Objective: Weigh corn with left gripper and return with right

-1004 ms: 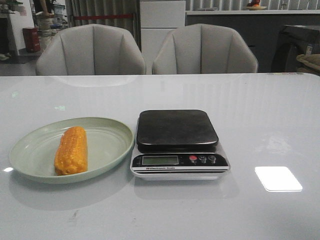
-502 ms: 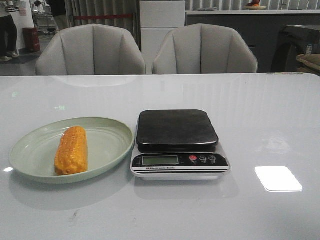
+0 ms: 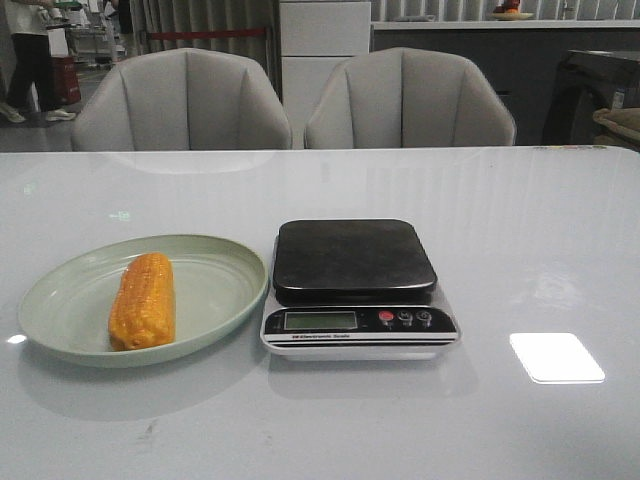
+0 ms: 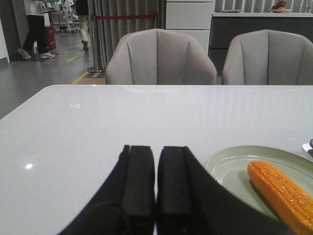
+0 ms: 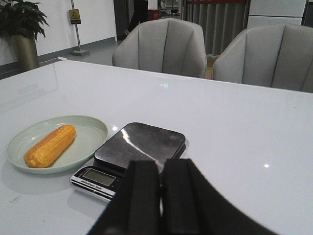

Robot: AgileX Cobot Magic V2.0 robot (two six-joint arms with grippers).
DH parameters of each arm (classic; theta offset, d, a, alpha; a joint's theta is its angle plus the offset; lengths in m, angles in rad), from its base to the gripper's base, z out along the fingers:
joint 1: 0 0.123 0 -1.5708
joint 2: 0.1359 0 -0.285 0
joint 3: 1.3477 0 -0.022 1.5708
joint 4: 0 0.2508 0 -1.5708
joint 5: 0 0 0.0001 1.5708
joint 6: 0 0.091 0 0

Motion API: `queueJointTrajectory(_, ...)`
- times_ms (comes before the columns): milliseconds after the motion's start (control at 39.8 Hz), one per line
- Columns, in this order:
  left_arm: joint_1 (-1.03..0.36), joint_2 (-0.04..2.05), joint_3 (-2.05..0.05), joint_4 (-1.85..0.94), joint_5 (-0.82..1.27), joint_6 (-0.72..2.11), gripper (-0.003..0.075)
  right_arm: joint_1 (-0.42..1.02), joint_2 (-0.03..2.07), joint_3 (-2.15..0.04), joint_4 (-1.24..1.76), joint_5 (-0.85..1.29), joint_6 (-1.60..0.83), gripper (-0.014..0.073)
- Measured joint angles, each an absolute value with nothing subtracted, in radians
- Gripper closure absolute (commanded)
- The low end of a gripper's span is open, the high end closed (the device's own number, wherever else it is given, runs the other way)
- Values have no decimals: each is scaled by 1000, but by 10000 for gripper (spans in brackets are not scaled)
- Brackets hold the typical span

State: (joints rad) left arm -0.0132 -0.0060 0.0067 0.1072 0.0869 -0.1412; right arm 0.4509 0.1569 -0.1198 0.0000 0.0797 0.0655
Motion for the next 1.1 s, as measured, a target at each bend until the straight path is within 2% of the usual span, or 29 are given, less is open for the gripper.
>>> queueJointTrajectory(502,-13,-6,7,107,87,-141,607,435,157,-95,0,68,65,421)
queueJointTrajectory(879,-13,-6,7,109,87,-141,607,156,119,6,-5,40,65,421)
queueJointTrajectory(1105,-13,-6,7,109,88,-141,607,99,-9,25,-5,19,65,421)
